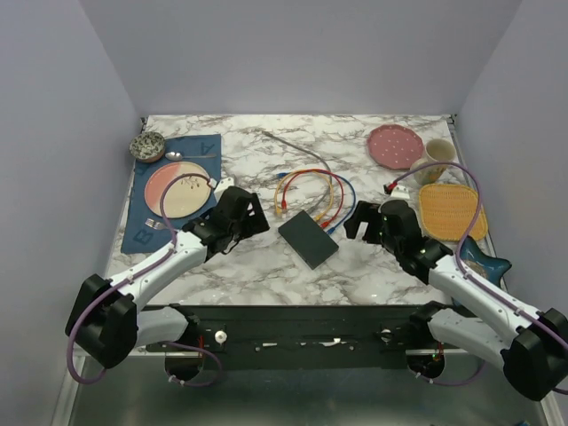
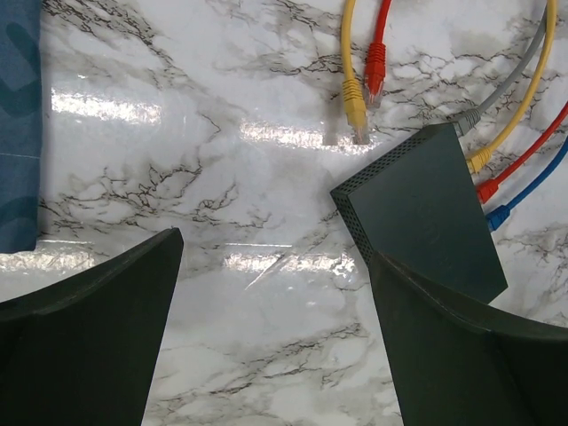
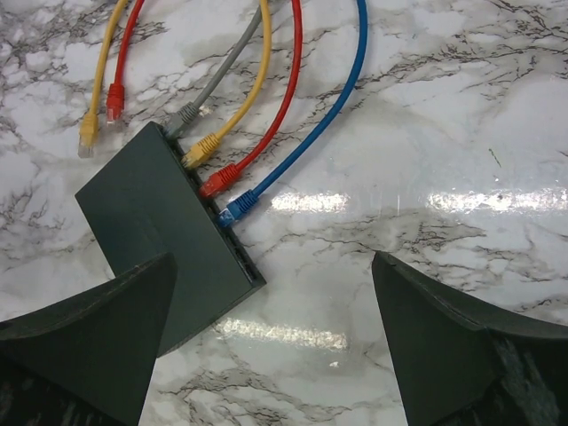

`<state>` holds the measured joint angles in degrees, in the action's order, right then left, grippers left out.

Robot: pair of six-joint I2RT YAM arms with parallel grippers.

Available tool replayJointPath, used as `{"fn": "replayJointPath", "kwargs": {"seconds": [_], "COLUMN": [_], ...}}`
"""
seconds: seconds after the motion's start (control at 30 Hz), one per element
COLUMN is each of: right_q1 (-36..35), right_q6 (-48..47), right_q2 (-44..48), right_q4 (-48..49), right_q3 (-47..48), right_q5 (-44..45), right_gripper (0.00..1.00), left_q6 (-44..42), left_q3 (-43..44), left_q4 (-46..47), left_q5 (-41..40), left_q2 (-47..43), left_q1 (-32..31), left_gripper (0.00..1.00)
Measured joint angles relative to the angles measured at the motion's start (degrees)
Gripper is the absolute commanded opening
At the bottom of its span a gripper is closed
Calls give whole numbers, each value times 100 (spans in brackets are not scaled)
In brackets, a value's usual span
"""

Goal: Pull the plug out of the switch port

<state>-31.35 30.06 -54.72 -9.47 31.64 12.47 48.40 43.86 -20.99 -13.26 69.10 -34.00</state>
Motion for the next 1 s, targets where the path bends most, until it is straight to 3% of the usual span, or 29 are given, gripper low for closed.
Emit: {"fn": "replayJointPath", "kwargs": {"seconds": [0.27,0.37,0.4,0.43,0.5,0.53,0.57,0.6,0.63,0.7,0.73,0.83,0.87,1.0], "right_q1": [2,0,0,0,0,2,2,0,2,2,2,2,2,2], "right_q6": [120,155,170,192,256,275,297,328,358,439,466,555,597,695], "right_q2": [-691,-992,-1069,-1143,-1355,-1471,-1593,-1729,-1882,-2194,-2326,-2710,-2861,-3281], "right_q4": [9,9,13,20,26,42,44,52,68,92,92,101,98,46], "right_q3": [247,398,446,501,669,752,846,942,1032,1191,1244,1351,1360,1360], "right_q5": [-85,-111,-109,-109,-96,-94,-92,-92,-94,-98,-109,-138,-142,-166], "right_gripper": [97,83,74,70,57,54,49,37,32,21,17,13,6,1], "left_q6": [96,160,210,245,321,330,332,374,372,378,378,404,393,400], "left_q3": [-251,-249,-249,-249,-249,-249,-249,-249,-251,-254,-258,-315,-330,-354], "left_q4": [184,267,280,295,339,378,411,459,498,553,588,704,730,804], "left_q5": [219,289,304,328,385,426,457,492,514,531,542,586,592,658], "left_q2": [-76,68,127,173,229,254,267,280,291,302,310,387,437,890], "left_q1": [-7,-96,-144,-188,-271,-321,-354,-407,-459,-538,-579,-662,-669,-726], "left_gripper": [98,94,89,76,68,58,54,51,42,34,24,11,3,0]}}
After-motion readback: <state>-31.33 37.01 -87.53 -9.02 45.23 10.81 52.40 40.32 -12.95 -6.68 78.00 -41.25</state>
